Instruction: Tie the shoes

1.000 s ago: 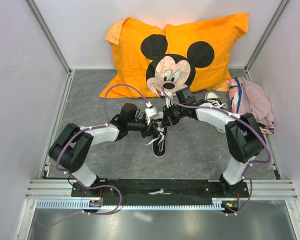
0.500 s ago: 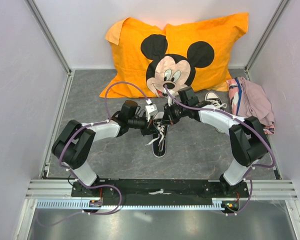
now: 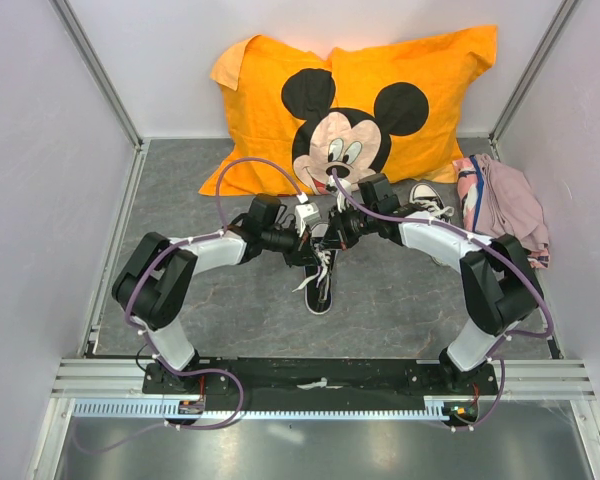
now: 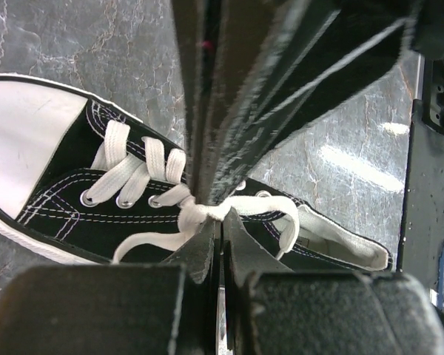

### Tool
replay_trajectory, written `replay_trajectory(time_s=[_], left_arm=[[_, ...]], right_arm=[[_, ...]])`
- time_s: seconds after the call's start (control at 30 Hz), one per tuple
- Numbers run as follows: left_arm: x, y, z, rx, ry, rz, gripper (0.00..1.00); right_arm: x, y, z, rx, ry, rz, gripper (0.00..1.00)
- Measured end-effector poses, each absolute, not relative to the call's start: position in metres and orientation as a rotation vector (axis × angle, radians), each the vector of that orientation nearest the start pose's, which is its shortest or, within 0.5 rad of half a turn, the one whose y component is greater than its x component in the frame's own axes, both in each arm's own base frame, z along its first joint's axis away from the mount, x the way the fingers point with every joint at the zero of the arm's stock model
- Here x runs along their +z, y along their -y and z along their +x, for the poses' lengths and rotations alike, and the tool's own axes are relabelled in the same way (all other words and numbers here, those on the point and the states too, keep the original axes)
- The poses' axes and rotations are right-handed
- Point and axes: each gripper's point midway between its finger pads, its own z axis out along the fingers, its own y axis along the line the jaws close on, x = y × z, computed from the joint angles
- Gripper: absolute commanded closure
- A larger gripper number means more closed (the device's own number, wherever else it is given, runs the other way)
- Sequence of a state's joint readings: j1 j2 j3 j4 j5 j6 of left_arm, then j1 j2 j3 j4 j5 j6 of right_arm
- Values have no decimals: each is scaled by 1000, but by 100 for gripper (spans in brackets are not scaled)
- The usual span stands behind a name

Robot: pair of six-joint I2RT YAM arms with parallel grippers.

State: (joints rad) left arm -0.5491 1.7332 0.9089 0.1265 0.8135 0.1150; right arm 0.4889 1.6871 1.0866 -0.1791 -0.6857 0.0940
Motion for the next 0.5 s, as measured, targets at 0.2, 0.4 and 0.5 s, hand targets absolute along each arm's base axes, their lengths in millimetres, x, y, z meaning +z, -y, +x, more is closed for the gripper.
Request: replay_trajectory(time_s=[0.2,0.4,0.5], left_arm=[[71,312,279,-1160,-1989,1113,98],[72,313,282,-1190,-2033,1071,99],[80,317,283,-1218,-2029,1055,98]], right_arm=[[114,-291,302,1097,-2231,-810,100],[113,-291,299,1114,-2232,-816,100],[113,-292,298,1118,-2231,-818,100]])
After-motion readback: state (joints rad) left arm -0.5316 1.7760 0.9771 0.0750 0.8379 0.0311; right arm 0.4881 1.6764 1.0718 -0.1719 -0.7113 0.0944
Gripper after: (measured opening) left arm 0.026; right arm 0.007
